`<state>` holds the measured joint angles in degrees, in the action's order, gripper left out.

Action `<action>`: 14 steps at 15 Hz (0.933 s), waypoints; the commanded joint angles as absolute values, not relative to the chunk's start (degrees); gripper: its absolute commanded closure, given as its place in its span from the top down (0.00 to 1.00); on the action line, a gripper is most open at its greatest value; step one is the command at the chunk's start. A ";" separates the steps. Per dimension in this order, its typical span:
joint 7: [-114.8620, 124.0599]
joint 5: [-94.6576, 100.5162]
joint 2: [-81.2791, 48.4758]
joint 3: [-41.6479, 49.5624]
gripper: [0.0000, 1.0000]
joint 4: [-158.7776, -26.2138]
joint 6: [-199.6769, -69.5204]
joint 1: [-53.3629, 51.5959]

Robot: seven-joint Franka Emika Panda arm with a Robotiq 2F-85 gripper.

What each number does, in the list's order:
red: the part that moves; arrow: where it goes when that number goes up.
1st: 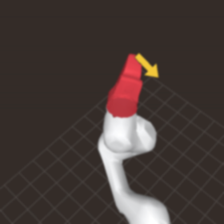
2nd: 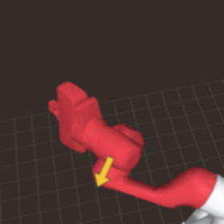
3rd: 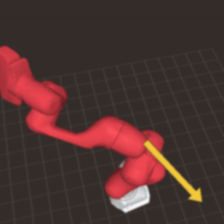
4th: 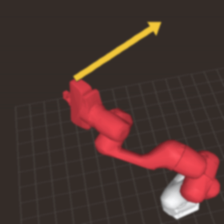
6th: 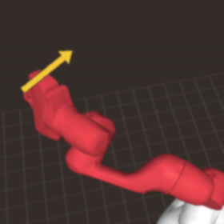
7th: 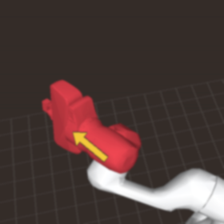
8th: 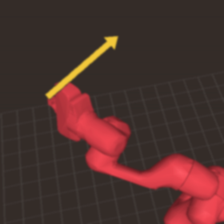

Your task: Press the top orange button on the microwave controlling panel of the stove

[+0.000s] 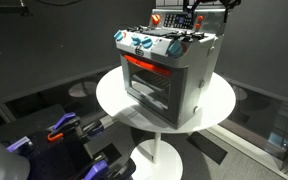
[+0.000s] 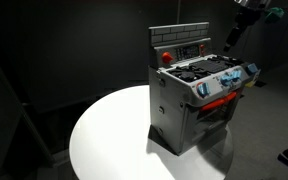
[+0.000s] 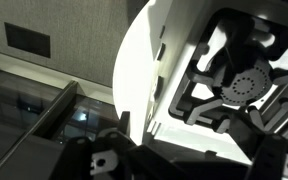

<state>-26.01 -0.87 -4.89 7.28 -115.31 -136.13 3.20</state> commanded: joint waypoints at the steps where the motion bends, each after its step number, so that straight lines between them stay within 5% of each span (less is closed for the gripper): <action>1: -26.08 -2.62 -7.18 5.51 1.00 -112.10 -135.65 4.37; 14: -25.81 -1.51 -6.88 4.63 1.00 -113.07 -135.98 4.65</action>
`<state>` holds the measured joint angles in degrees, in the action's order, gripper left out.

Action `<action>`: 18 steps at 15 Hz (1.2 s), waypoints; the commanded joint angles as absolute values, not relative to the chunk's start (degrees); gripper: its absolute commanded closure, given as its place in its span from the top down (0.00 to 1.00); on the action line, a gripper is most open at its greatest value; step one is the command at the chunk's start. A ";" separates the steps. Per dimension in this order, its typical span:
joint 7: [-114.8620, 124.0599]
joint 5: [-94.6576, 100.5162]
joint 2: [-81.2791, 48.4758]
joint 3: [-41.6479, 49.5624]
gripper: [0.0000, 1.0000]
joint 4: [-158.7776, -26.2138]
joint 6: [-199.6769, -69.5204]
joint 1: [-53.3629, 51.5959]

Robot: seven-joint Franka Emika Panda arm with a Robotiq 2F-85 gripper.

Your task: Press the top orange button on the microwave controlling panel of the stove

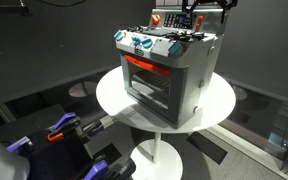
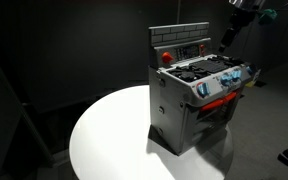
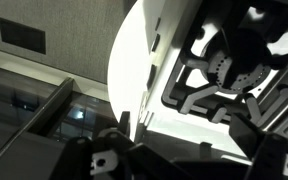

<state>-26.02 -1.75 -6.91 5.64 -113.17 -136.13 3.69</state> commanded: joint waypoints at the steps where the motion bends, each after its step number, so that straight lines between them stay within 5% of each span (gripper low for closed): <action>1: -25.81 -1.51 -6.88 4.62 1.00 -113.07 -135.98 4.66; 18: -27.57 -2.90 -9.18 3.46 1.00 -108.55 -135.63 4.99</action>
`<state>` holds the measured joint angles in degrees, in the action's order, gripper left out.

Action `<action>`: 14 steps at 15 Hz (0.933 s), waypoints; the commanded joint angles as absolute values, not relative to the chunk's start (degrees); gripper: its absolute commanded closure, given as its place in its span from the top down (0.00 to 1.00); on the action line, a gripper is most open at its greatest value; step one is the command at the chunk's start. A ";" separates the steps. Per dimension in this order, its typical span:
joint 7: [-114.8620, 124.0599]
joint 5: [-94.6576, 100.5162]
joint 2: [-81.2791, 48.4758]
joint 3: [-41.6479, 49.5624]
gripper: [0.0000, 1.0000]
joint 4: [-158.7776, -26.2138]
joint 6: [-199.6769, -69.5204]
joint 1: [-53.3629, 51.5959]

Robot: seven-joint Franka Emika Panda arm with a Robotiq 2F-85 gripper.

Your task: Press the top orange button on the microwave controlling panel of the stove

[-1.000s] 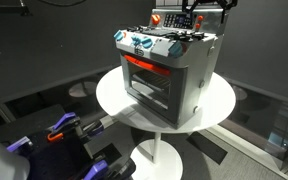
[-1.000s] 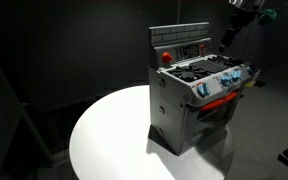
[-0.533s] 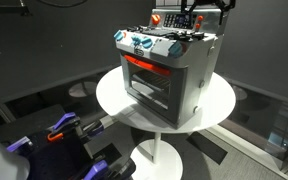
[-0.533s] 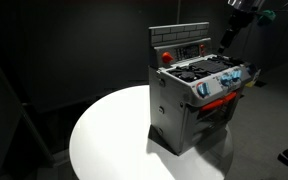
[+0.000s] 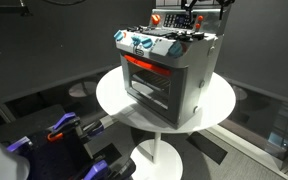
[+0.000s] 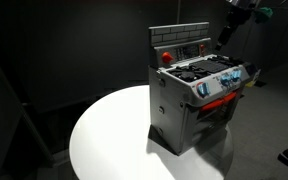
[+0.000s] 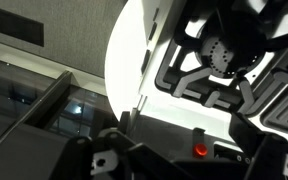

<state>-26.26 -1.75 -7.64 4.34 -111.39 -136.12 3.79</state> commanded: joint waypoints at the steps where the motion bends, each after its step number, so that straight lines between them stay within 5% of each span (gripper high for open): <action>1: -27.49 -2.86 -9.46 3.46 1.00 -108.09 -135.56 5.02; 14: -27.59 -2.69 -13.01 2.32 1.00 -103.21 -135.52 5.56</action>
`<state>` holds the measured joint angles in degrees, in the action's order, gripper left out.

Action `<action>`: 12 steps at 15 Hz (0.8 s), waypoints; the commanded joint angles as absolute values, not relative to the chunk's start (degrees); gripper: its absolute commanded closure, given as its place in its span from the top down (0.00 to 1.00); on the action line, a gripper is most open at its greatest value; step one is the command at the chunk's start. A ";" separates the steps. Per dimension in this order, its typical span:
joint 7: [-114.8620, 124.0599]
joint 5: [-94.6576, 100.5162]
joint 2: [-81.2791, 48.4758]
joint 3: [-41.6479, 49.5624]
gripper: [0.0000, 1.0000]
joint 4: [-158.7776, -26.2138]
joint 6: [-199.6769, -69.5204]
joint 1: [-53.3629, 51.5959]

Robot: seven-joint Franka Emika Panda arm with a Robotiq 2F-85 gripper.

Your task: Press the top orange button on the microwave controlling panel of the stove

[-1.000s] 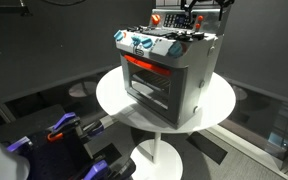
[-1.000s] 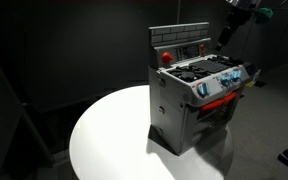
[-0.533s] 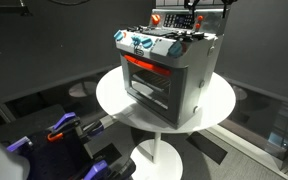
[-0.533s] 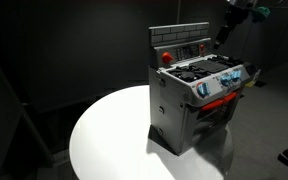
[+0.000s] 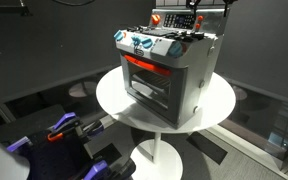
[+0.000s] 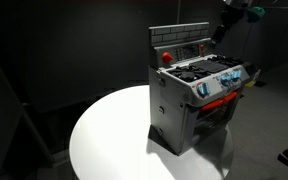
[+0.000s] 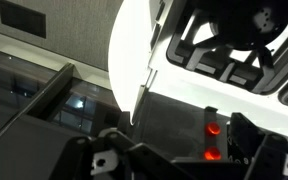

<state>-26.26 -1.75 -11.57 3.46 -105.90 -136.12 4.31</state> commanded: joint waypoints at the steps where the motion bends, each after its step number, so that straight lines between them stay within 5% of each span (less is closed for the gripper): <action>1: -27.60 -2.67 -13.21 2.23 1.00 -102.94 -135.49 5.61; 12: -27.42 -2.49 -15.44 1.76 1.00 -100.45 -135.28 6.00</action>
